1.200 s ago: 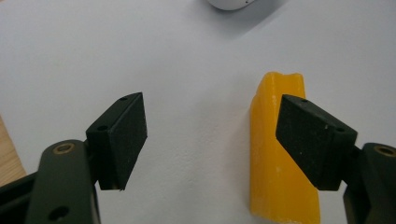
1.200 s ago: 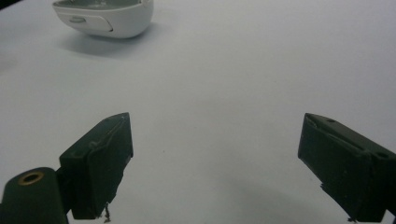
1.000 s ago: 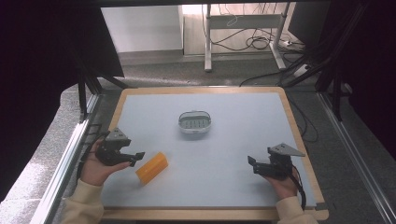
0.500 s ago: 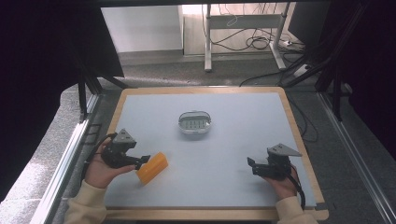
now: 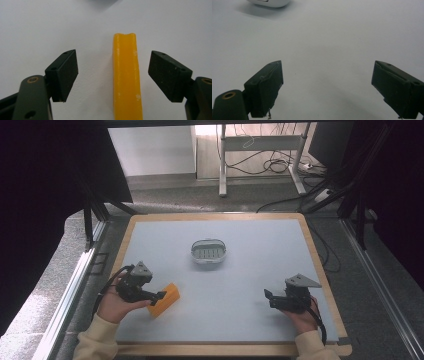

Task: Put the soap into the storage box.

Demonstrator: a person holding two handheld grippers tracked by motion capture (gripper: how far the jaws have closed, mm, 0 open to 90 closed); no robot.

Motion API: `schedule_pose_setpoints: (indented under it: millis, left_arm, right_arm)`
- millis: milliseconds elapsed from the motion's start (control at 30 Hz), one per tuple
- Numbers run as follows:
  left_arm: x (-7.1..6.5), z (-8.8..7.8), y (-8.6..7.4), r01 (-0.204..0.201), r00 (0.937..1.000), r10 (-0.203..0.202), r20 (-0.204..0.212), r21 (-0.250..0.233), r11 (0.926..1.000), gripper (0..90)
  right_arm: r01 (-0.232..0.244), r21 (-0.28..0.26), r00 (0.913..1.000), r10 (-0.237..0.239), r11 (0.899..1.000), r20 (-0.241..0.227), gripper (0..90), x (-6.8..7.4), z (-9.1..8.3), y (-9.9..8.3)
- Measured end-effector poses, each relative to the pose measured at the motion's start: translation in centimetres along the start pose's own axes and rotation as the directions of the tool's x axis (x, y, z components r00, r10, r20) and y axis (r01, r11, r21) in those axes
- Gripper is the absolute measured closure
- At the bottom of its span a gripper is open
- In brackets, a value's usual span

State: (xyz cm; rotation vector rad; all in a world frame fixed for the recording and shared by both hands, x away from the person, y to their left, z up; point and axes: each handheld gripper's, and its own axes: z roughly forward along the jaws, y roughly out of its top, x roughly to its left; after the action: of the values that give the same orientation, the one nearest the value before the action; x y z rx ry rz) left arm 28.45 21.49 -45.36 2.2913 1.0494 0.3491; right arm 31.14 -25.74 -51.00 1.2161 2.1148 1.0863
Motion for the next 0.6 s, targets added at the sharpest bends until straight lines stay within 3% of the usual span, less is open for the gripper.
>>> schedule_pose_setpoints:
  millis: [600]
  left_arm:
    - [-1.1,2.6,0.2,-0.022,0.9997,0.02,0.016,0.114,0.9933,23.5]
  right_arm:
    - [0.019,0.014,0.9997,-0.019,1.0,0.016,11.0,0.1,0.1,-0.1]
